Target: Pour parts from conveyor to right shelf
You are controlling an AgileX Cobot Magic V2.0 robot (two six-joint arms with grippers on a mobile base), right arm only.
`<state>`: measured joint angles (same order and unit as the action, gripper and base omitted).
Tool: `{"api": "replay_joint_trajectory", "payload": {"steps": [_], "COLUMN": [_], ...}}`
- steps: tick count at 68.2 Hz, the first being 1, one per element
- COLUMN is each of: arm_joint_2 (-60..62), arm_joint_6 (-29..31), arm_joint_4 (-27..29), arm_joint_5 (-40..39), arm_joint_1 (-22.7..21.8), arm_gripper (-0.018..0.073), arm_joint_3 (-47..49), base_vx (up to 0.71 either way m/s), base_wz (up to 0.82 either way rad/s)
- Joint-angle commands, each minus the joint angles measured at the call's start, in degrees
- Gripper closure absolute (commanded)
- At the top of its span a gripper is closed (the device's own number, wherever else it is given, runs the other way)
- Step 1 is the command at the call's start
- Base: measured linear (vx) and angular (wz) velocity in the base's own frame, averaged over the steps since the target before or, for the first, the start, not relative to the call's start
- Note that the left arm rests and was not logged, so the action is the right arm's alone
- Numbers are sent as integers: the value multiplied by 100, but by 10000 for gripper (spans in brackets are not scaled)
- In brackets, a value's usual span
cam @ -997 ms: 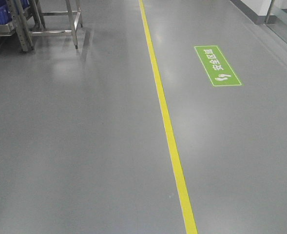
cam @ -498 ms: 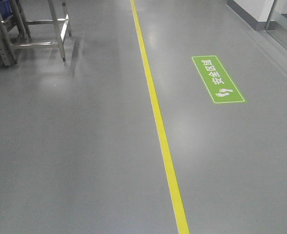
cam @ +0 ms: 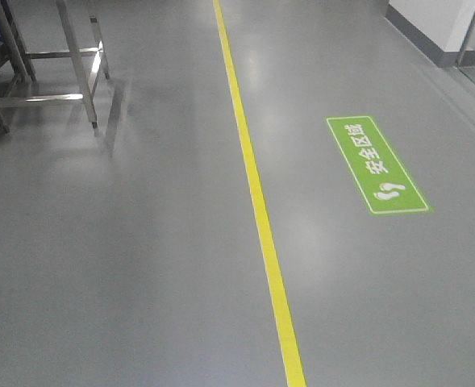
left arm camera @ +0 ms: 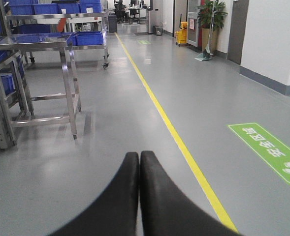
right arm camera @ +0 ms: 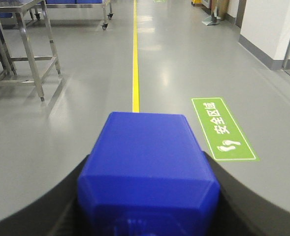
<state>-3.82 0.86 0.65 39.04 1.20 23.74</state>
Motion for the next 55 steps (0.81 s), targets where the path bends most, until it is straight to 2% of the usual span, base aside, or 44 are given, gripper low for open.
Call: {"api": "replay_joint_trajectory", "payload": {"steps": [1, 55], "arm_joint_2": [-91, -91], "arm_joint_6": [5, 5], "arm_joint_4": [-9, -9], "arm_joint_5": [-464, -468], "arm_joint_1": [-9, -9], "arm_gripper": [565, 565], "arm_joint_3": [140, 140], "base_vx": [65, 70], "base_wz": [7, 3]}}
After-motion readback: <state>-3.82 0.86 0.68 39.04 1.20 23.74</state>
